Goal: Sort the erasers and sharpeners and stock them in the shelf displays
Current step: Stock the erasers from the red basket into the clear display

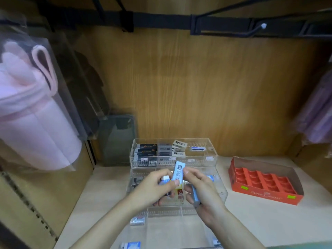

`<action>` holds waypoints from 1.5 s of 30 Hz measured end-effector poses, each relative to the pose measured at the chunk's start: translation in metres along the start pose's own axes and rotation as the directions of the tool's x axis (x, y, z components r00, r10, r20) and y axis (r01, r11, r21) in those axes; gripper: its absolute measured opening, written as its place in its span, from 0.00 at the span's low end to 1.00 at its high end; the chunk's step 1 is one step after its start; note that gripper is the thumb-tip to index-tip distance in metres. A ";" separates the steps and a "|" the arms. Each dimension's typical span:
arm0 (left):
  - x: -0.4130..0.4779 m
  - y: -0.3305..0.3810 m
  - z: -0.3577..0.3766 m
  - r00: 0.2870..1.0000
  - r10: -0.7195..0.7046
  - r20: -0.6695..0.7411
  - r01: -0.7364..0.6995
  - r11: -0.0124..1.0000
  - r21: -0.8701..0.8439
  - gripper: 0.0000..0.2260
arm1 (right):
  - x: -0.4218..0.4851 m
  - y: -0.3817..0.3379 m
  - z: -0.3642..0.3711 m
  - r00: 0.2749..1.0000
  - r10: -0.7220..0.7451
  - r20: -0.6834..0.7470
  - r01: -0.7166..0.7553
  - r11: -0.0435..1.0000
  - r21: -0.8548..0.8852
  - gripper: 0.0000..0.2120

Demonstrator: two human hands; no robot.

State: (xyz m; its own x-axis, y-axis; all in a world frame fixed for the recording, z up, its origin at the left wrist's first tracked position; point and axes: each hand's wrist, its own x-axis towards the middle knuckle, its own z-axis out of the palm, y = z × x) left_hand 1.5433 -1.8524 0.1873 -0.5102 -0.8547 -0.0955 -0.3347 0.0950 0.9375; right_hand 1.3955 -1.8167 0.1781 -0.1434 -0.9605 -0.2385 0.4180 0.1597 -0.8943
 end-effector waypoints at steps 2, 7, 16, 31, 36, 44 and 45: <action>0.001 0.000 -0.005 1.000 0.024 0.002 -0.024 0.999 0.031 0.10 | 0.004 -0.005 0.000 0.996 -0.079 -0.029 0.074 0.988 -0.132 0.07; 0.009 0.003 -0.022 0.996 0.008 -0.088 -0.011 0.999 -0.036 0.15 | 0.010 -0.020 0.000 0.972 -0.206 0.109 0.233 0.883 -0.408 0.08; 0.027 0.004 -0.010 0.964 -0.083 -0.252 0.019 0.969 -0.247 0.09 | 0.031 -0.022 -0.007 0.835 -0.439 0.331 0.497 0.345 -0.797 0.11; 0.025 -0.033 -0.043 0.894 -0.050 -0.445 -0.028 0.986 -0.167 0.11 | 0.129 -0.046 0.020 0.946 -0.211 0.244 0.270 0.101 -0.958 0.09; 0.025 -0.034 -0.041 0.902 -0.025 -0.431 -0.060 0.981 -0.183 0.11 | 0.137 -0.042 0.038 0.979 -0.162 0.126 0.138 0.067 -0.988 0.08; 0.024 -0.037 -0.035 0.909 -0.043 -0.415 -0.056 0.973 -0.224 0.09 | 0.138 -0.049 0.048 0.996 -0.089 -0.011 -0.021 -0.109 -0.994 0.18; 0.023 -0.036 -0.035 0.909 -0.044 -0.414 -0.058 0.971 -0.231 0.08 | 0.139 -0.051 0.049 0.998 -0.059 -0.025 -0.032 -0.117 -0.993 0.19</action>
State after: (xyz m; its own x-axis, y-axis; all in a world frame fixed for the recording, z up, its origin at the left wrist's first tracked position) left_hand 1.5710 -1.8933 0.1626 -0.1209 -0.9926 0.0101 -0.1124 0.0238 0.9934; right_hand 1.3983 -1.9694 0.2092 -0.1905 -0.9621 -0.1953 -0.9347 0.2386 -0.2635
